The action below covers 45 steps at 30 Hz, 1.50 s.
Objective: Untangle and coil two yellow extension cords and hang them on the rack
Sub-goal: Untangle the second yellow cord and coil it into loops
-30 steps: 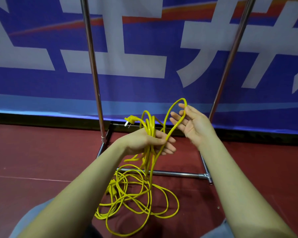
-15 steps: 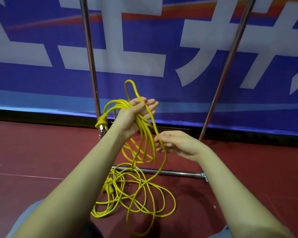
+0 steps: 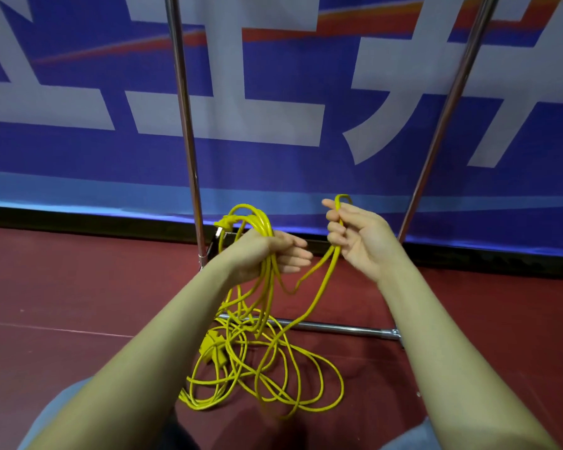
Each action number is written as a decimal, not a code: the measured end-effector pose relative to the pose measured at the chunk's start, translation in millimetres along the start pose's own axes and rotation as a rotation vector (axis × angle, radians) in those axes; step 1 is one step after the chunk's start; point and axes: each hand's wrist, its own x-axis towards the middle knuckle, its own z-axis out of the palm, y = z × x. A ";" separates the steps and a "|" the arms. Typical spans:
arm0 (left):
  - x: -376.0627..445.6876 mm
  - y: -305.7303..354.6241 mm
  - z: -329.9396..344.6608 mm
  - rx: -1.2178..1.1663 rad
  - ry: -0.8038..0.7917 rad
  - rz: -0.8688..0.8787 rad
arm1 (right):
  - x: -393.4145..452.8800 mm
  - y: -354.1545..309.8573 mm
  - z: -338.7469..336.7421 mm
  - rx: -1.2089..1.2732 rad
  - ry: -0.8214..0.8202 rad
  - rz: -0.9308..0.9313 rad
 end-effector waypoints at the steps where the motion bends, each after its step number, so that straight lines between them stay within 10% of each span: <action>1: -0.4 -2.1 2.2 0.029 -0.031 -0.015 | 0.9 0.1 0.9 0.044 0.014 -0.013; 13: 7.6 -13.3 30.1 0.067 -0.343 0.012 | 7.4 -4.1 -18.2 -0.088 0.090 -0.018; 26: 12.4 13.9 18.4 -0.481 0.101 0.298 | -6.5 26.6 -14.9 -0.700 -0.183 0.054; 34: 8.1 19.1 -1.9 -0.473 0.132 0.357 | -2.6 32.0 3.3 -0.671 0.009 -0.398; 45: 14.5 23.2 8.4 -0.638 0.100 0.375 | -6.7 21.5 -9.8 -0.462 -0.221 -0.091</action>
